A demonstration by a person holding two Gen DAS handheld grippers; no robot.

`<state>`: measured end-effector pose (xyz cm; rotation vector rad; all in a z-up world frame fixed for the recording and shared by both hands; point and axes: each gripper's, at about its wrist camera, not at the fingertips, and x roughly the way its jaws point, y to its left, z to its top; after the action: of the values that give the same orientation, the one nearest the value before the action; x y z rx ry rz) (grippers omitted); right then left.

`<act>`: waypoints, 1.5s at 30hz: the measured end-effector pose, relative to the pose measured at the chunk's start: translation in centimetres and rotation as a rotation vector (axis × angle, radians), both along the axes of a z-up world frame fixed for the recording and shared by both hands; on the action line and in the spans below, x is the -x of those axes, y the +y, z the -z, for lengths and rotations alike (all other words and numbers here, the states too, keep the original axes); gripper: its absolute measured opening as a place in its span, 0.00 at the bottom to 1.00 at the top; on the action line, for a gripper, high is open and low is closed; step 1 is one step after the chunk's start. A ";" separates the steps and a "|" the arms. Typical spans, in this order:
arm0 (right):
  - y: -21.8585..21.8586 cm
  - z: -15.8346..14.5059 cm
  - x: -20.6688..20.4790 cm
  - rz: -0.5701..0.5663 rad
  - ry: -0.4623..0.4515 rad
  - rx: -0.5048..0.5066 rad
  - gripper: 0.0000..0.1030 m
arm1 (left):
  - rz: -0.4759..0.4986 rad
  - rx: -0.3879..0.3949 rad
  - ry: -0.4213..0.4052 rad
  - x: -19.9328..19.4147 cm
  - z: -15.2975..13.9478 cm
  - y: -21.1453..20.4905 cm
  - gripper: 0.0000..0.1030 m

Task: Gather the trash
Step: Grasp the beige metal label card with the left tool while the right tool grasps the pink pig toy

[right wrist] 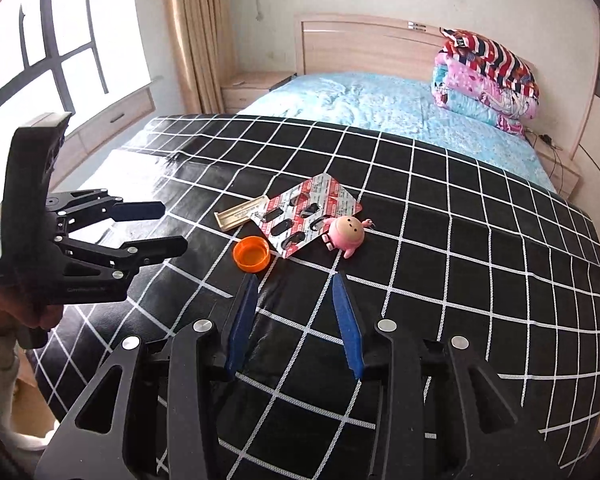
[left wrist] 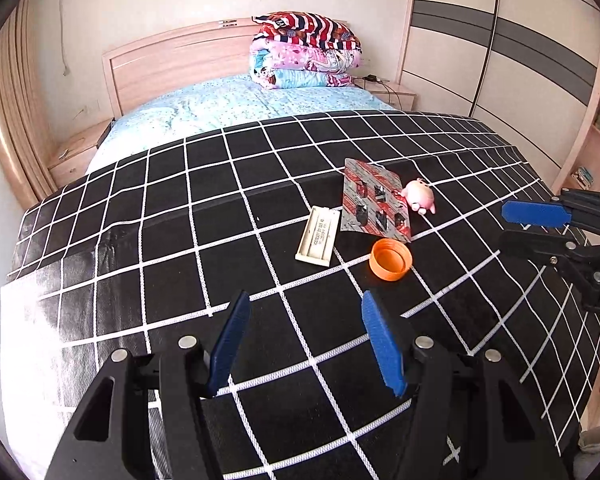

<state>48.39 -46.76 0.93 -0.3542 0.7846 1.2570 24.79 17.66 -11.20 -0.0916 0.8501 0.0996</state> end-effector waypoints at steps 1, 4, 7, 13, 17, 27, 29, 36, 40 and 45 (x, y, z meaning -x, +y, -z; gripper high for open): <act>0.5 0.2 -0.4 0.004 0.000 0.009 0.38 | 0.000 0.005 0.002 -0.4 0.0 0.2 0.54; 2.0 1.0 -1.7 0.021 0.027 0.035 0.38 | 0.015 0.004 0.009 -1.8 0.3 0.4 0.54; 3.1 1.8 -2.7 0.043 0.056 0.046 0.38 | 0.025 -0.003 0.020 -2.9 0.6 0.4 0.54; 4.5 2.5 -3.8 0.076 0.056 0.065 0.38 | 0.035 -0.020 0.044 -4.3 1.4 0.2 0.54; 4.9 2.9 -4.2 0.098 0.060 0.067 0.38 | 0.046 -0.043 0.043 -4.7 1.8 0.0 0.53; 5.4 3.7 -4.7 0.093 0.073 0.062 0.33 | 0.089 -0.123 0.026 -4.2 1.8 -0.6 0.22; 5.1 3.6 -4.5 0.089 0.067 0.059 0.33 | 0.087 -0.119 0.020 -3.9 1.6 -0.6 0.22; 3.1 2.1 -3.5 0.079 0.059 0.029 0.33 | 0.070 -0.116 -0.026 -1.3 -0.2 -1.2 0.22; 1.4 1.3 -2.3 0.074 0.050 0.009 0.33 | 0.066 -0.119 -0.060 0.9 -1.8 -2.0 0.22; -1.0 0.7 -0.7 0.062 0.052 -0.008 0.33 | 0.063 -0.117 -0.088 3.5 -3.3 -3.4 0.22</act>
<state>49.08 -47.71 0.21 -0.2892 0.8286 1.2145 21.25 14.29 -7.90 0.0409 0.7567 0.0851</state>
